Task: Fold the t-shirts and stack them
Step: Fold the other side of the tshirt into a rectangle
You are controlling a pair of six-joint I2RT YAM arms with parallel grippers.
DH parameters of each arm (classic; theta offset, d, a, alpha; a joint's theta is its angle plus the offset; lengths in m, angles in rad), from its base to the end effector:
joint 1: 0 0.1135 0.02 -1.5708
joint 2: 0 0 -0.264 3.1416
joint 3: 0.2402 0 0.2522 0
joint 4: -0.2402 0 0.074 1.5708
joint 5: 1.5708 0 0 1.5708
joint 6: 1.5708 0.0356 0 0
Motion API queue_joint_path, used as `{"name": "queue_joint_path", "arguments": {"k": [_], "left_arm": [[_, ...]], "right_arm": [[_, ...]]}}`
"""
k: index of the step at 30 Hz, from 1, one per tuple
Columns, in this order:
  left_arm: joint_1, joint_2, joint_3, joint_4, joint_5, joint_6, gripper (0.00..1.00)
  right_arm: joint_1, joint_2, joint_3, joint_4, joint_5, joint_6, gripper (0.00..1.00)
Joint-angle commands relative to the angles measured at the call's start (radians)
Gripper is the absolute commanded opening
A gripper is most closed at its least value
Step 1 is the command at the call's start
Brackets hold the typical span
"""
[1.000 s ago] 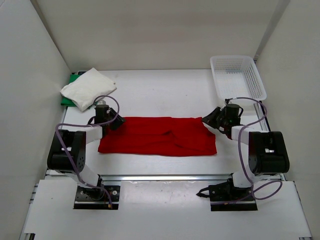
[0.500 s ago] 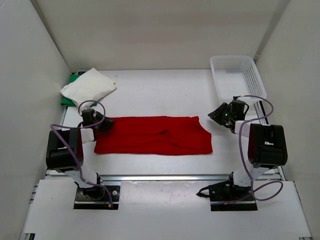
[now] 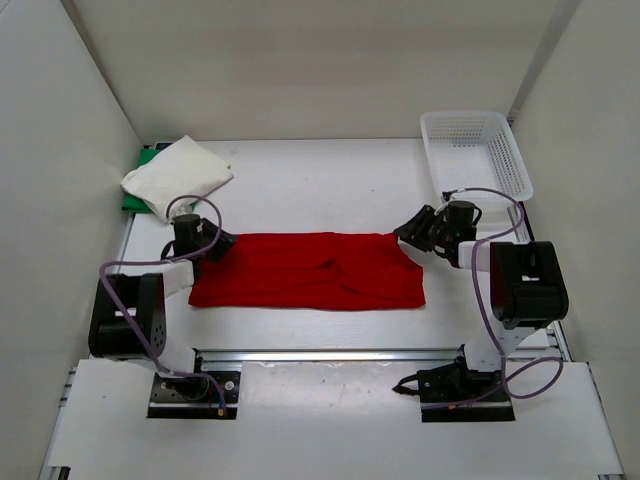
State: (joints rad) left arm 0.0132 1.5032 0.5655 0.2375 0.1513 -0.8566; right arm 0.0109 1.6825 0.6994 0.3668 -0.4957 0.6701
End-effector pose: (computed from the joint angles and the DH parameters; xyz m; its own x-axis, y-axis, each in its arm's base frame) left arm 0.2790 -0.0017 0.1445 -0.4993 -0.7536 -0.4275 -0.4199 0.6420 -0.6415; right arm 0.3209 0.0204 0.1444 -0.7000 0.5387 -0.4688 0.0473 0.6900 0.7223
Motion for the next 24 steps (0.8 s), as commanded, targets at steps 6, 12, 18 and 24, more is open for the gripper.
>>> {"name": "queue_joint_path", "arguments": {"k": [6,12,18,24], "left_arm": [[-0.113,-0.069,0.001,-0.006,-0.073,0.045,0.40],[-0.084,0.001,-0.013,0.017,-0.053,0.034,0.40],[0.034,0.049,-0.062,0.057,0.028,-0.005,0.38],[0.048,0.038,-0.075,0.057,0.016,-0.009,0.38]], "right_arm": [[0.006,0.014,-0.004,0.087,-0.053,0.034,0.19],[-0.008,-0.001,0.005,0.061,-0.041,0.043,0.00],[-0.035,-0.027,0.035,0.020,0.081,0.020,0.00],[-0.032,0.068,0.147,-0.061,0.167,-0.043,0.01]]}}
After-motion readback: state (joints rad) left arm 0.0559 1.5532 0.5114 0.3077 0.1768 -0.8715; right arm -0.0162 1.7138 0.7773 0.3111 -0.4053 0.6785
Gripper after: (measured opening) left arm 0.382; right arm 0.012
